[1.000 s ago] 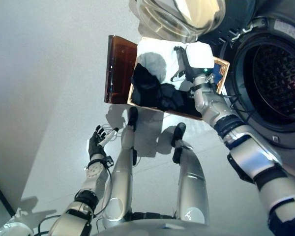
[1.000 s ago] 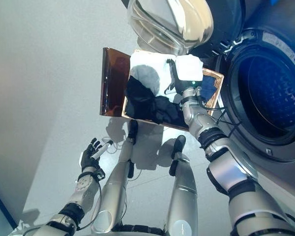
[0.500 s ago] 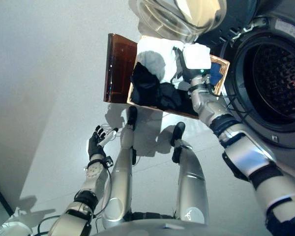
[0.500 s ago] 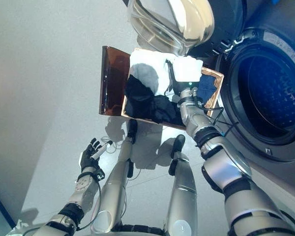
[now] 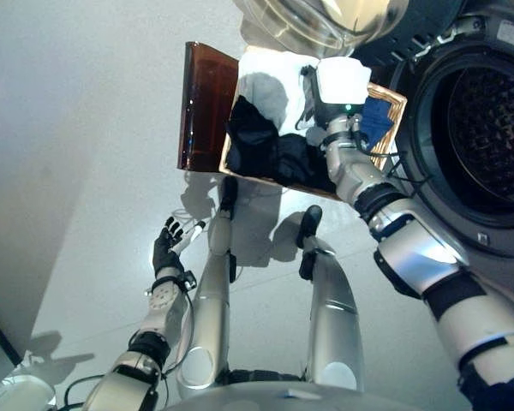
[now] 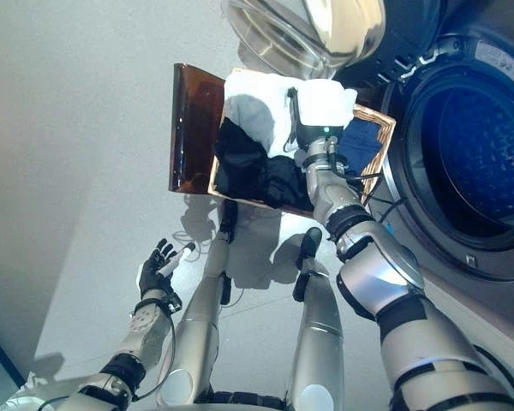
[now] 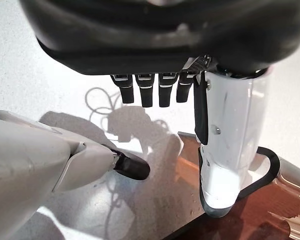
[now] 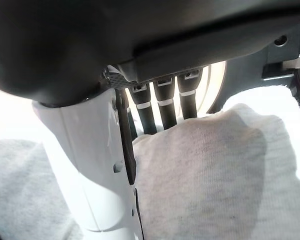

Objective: Pick up the clothes and place them into the washing machine

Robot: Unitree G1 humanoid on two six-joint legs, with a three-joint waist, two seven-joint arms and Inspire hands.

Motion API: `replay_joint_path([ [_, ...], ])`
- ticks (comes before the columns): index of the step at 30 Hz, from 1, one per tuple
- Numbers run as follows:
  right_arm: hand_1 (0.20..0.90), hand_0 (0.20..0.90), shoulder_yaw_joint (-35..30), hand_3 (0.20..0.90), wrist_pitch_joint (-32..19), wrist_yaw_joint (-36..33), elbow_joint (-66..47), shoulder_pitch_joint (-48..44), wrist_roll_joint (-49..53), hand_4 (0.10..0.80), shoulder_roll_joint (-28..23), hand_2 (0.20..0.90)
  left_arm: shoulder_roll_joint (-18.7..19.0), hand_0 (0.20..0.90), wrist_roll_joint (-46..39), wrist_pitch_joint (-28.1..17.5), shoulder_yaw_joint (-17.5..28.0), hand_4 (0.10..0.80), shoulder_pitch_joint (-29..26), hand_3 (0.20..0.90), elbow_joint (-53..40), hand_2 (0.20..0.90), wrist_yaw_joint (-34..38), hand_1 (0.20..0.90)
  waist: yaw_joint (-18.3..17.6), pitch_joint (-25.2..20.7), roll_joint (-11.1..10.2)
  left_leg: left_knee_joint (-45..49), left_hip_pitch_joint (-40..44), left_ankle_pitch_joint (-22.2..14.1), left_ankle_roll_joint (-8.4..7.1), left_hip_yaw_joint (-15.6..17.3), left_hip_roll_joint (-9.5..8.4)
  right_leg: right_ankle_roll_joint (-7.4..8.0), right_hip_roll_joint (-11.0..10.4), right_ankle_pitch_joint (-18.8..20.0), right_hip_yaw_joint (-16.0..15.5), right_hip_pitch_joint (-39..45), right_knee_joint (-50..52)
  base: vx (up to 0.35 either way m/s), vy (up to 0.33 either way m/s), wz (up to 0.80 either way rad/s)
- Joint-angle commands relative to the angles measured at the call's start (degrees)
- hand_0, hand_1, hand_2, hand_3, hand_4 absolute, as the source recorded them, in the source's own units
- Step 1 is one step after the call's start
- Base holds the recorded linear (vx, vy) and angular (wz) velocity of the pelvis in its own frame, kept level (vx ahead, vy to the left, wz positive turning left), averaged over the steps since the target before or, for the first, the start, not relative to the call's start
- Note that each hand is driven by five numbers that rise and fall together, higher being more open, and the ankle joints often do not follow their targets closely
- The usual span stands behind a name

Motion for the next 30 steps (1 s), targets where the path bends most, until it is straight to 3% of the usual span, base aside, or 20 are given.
replay_joint_path([
  [1, 0.9, 0.9, 0.55, 0.9, 0.12, 0.23, -0.15, -5.85, 0.03, 0.8, -0.43, 0.9, 4.3, 0.9, -0.42, -2.49, -0.59, 0.8, 0.1, 0.9, -1.42, 0.9, 2.09, 0.9, 3.42, 0.37, -2.91, 1.15, 0.24, -3.74, -4.61, -0.33, -1.31, 4.55, -3.41, 12.96, 4.96, 6.38, -20.56, 0.0, 0.0, 0.0],
  [6, 0.9, 0.9, 0.99, 0.9, 0.26, 0.64, 1.94, -7.0, 0.46, 0.8, -0.69, 0.9, 5.04, 0.9, -1.37, -2.78, -0.66, 0.8, 0.76, 0.9, -3.49, 0.9, 1.67, 0.9, 3.8, 0.37, -2.68, 2.0, -1.55, -3.72, -4.62, -0.62, -1.35, 4.38, -3.36, 12.73, 5.11, 4.74, -19.82, -0.022, 0.001, -0.02],
  [17, 0.9, 0.9, 4.11, 0.9, 1.12, 2.87, 8.15, -11.47, -0.44, 0.8, -1.82, 0.9, 6.68, 0.9, -3.17, -3.42, -1.24, 0.8, 1.9, 0.9, -14.07, 0.9, 1.34, 0.9, 5.52, 0.37, -0.02, 0.18, -6.77, -2.08, -4.7, -1.71, -1.71, 4.34, -3.11, 11.29, 4.54, -2.32, -16.74, -0.011, 0.011, 0.07],
  [30, 0.9, 0.9, 4.61, 0.9, 0.53, 3.33, 12.01, -16.36, 2.51, 0.8, -2.54, 0.9, 7.17, 0.9, -3.68, -3.7, -0.85, 0.8, 1.22, 0.9, -17.23, 0.9, 1.47, 0.9, 7.74, 0.37, 2.02, 0.55, -11.3, -1.39, -4.53, -2.75, -2.81, 4.22, -3.88, 9.05, 4.37, -8.04, -11.42, -0.009, 0.012, 0.11],
])
